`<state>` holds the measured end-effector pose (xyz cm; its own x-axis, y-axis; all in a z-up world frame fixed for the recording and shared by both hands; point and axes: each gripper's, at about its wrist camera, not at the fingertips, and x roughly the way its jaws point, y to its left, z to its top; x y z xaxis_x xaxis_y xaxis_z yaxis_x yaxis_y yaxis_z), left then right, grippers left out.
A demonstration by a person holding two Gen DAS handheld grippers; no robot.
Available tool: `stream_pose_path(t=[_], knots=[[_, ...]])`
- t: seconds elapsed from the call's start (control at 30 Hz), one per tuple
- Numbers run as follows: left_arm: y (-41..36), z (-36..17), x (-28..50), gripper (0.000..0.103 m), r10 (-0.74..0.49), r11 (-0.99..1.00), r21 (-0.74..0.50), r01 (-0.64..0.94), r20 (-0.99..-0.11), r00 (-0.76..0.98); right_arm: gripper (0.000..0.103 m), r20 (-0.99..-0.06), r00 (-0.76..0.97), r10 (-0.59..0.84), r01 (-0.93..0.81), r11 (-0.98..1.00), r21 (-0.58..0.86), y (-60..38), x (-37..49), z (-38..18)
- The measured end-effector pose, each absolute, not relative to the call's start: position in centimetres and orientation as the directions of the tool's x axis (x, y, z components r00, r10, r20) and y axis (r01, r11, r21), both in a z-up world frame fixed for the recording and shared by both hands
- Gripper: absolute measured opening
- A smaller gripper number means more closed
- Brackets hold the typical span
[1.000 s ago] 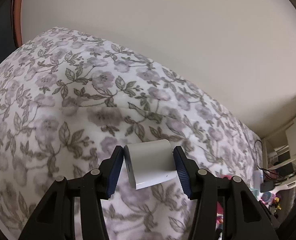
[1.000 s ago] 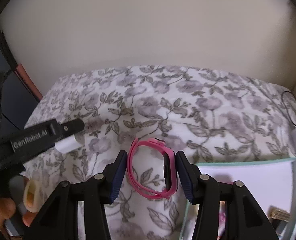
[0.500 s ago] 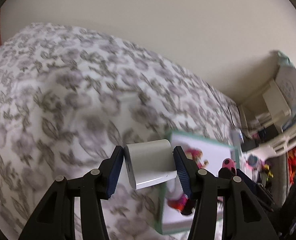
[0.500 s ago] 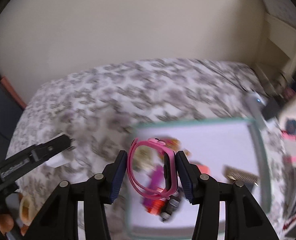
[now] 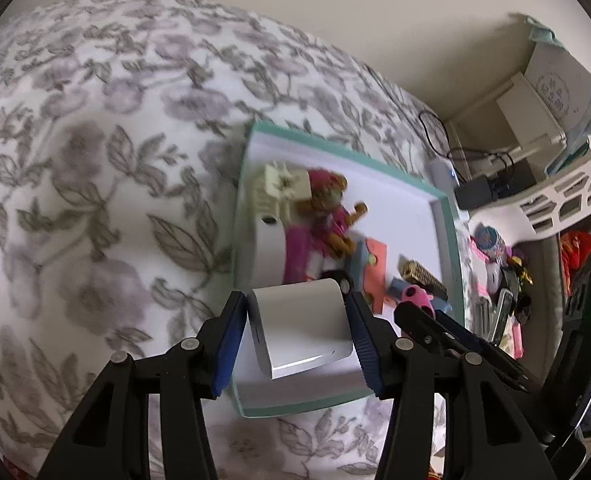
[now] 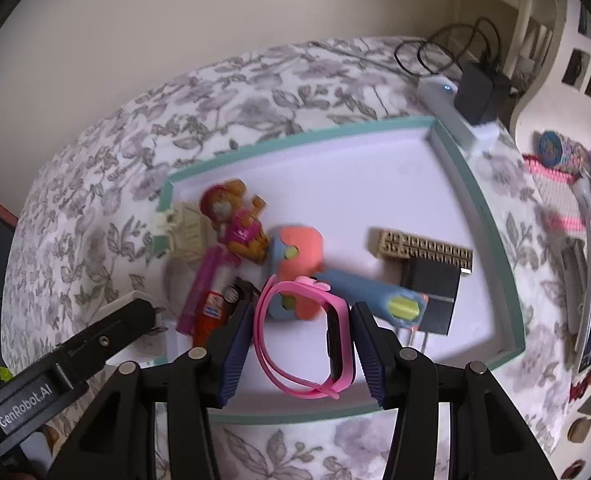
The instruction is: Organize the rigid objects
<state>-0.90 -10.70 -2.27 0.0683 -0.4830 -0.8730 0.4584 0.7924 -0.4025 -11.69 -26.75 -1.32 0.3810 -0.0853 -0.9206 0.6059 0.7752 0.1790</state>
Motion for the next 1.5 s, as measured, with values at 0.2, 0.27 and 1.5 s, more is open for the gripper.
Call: stream_pose_path(t=[0.2, 0.27, 1.5], knots=[[-11.1, -3.9, -1.5, 0.053, -0.493, 0.78, -0.442, 0.444, -0.87, 0.0, 0.053, -0.939, 0.34, -0.059, 0.623, 0.761, 0.178, -27.1, -12.1, -3.3], [-11.2, -4.3, -1.7, 0.053, -0.486, 0.779, -0.439, 0.447, -0.874, -0.011, 0.053, -0.946, 0.32, -0.053, 0.626, 0.761, 0.17, -27.1, -12.2, -3.9], [-5.1, -1.2, -0.2, 0.1, -0.197, 0.887, -0.005, 0.463, -0.909, 0.367, 0.103, -0.917, 0.361, -0.171, 0.626, 0.773, 0.102, -25.3, -13.3, -2.5]])
